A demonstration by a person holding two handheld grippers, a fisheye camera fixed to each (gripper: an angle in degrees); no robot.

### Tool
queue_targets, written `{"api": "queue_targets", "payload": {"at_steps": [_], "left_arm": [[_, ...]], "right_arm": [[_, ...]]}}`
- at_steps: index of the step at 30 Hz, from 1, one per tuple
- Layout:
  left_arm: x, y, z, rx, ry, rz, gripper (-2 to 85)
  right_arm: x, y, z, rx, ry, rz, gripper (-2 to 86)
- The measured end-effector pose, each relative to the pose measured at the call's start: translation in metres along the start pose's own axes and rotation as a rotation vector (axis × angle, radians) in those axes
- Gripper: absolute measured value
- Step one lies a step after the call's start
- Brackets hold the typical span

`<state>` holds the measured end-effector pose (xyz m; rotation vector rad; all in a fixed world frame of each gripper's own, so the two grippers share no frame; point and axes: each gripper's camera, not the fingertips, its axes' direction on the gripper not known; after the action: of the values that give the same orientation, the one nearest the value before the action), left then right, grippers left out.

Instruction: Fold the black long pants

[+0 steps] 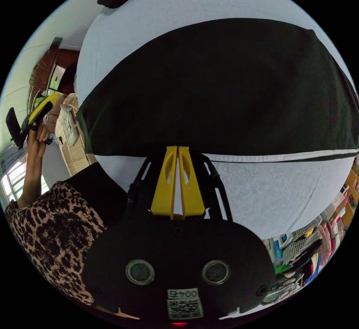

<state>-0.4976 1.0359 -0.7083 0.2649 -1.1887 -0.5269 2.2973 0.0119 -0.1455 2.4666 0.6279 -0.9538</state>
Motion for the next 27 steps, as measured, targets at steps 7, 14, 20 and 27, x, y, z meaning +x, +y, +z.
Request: {"api": "queue_targets", "payload": {"at_steps": [7,14,20,27], "left_arm": [[-0.019,0.057,-0.032,-0.077,-0.038,-0.135,0.1],[-0.032,0.048,-0.025,-0.19,0.068,0.003,0.1],[-0.054,0.019,-0.019,-0.25,0.147,0.147,0.2],[-0.069,-0.017,-0.001,-0.345,0.294,0.392,0.5]], "right_arm": [[0.012,0.007,0.014,0.07,-0.097,0.028,-0.8],[-0.005,0.013,0.032,0.115,-0.069,0.097,-0.8],[-0.038,0.026,0.034,0.219,-0.025,0.125,-0.8],[-0.115,0.015,0.055,0.279,-0.124,0.204,-0.8]]}}
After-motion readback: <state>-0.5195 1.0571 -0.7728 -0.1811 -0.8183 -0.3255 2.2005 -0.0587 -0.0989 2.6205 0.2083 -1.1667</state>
